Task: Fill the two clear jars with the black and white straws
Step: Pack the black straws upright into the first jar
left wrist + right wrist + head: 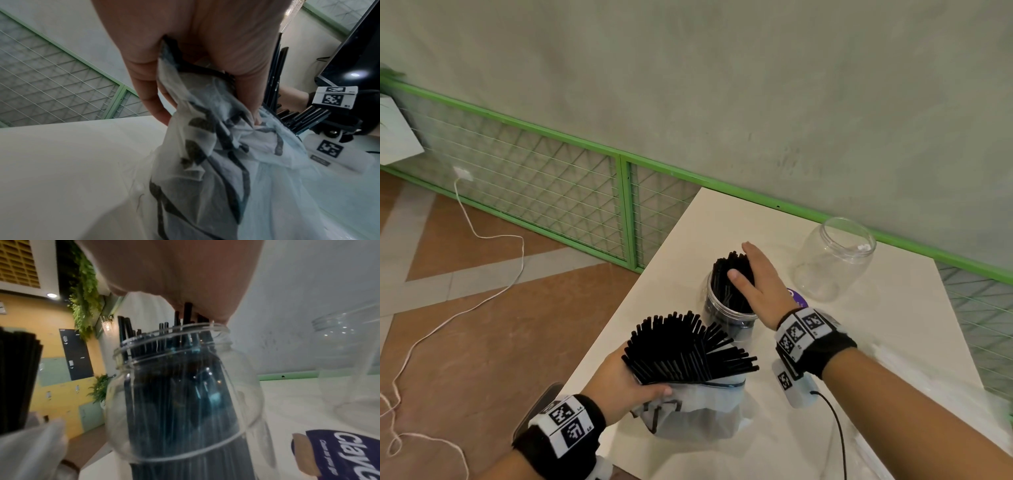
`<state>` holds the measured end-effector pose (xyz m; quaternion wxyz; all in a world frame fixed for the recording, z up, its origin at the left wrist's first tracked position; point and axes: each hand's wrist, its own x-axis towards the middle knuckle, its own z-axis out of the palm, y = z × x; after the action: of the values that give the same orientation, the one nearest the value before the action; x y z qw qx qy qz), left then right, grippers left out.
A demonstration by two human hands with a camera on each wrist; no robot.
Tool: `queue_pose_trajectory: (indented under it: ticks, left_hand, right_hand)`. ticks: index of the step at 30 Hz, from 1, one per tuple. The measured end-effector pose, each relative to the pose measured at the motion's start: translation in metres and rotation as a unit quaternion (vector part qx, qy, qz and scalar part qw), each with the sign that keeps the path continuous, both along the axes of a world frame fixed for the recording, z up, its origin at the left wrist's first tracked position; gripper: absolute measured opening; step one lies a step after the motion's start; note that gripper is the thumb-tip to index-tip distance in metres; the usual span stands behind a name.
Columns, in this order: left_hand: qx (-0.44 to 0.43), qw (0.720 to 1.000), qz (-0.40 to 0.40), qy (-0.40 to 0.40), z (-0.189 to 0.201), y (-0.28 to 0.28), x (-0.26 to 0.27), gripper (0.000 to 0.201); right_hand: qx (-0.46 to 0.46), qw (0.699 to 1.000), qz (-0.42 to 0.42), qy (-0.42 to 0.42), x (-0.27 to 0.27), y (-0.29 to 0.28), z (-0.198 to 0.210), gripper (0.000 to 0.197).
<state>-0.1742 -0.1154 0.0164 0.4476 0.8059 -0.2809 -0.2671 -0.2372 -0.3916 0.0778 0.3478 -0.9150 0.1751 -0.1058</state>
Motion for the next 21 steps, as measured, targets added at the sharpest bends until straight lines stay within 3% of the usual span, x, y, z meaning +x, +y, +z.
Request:
queue_pose_trajectory:
  ticks: [4,6,10,13,17,21]
  left_hand:
    - [-0.003,1.000,0.005,0.006,-0.001,0.000,0.000,0.057]
    - [-0.007,1.000,0.006,0.012,-0.004,0.002,0.002,0.059]
    - [-0.011,0.999,0.015,0.026,-0.007,0.003,0.002,0.063]
    - [-0.009,1.000,0.015,0.021,-0.009,0.003,0.002,0.061]
    - [-0.009,1.000,0.010,0.028,-0.010,0.003,0.003,0.064]
    - [-0.012,0.999,0.011,0.033,-0.010,0.002,0.003,0.070]
  right_hand:
    - [-0.161,0.985,0.054,0.026,0.018,0.001,-0.001,0.100]
    - [-0.205,0.975,0.061,0.058,0.025,0.001,-0.001,0.093]
    - [-0.153,0.988,0.017,-0.018,0.030,-0.002,-0.008,0.040]
    - [-0.118,0.990,-0.002,-0.080,0.029,-0.004,-0.010,0.023]
    - [-0.098,0.989,-0.025,-0.103,0.027,-0.007,-0.006,0.022]
    - [-0.178,0.983,-0.017,-0.030,0.025,-0.011,-0.007,0.047]
